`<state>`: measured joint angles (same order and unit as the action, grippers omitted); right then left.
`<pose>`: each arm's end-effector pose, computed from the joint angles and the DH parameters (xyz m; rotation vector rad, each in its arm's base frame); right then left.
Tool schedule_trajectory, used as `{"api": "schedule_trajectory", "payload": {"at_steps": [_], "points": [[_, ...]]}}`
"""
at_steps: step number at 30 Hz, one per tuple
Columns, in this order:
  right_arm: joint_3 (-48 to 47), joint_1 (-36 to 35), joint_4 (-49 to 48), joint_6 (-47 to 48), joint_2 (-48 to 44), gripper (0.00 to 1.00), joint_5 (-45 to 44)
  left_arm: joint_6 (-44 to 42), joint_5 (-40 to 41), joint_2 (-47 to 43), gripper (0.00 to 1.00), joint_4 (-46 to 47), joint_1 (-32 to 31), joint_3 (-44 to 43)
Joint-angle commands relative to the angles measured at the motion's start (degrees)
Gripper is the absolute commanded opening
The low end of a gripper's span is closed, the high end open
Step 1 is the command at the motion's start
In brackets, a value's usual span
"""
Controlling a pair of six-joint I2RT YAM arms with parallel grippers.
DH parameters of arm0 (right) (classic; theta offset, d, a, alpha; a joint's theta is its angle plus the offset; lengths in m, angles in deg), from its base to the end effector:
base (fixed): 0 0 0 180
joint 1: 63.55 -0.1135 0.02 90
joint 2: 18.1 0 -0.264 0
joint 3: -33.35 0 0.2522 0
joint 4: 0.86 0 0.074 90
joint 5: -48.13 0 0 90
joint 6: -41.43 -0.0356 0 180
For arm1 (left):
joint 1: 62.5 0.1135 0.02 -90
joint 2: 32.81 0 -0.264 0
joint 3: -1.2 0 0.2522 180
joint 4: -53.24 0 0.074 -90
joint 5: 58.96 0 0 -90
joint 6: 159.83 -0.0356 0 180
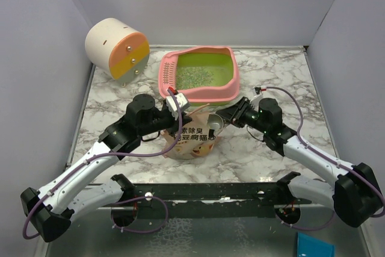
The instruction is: Fill the litter box with clean litter
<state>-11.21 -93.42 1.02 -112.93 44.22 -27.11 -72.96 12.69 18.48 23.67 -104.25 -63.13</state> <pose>0.2033 0.1272 0.2339 0.4476 2.1007 1.2933 0.1447 -0.1442 0.3457 0.9374 1.6695 -0.7589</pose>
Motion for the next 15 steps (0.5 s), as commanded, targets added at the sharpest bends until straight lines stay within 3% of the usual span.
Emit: {"api": "schedule_trajectory", "payload": {"at_steps": [1,15], "points": [[-1.07,2.71,0.61,-1.23,-1.42,0.01,0.00,-0.55,2.35,-2.68,0.00,1.29,0.27,-0.98],[2.45,8.60,-7.74,-5.44,-4.09,0.01,4.12,-0.56,2.44,-2.24,0.00,1.45,0.27,-0.78]]}}
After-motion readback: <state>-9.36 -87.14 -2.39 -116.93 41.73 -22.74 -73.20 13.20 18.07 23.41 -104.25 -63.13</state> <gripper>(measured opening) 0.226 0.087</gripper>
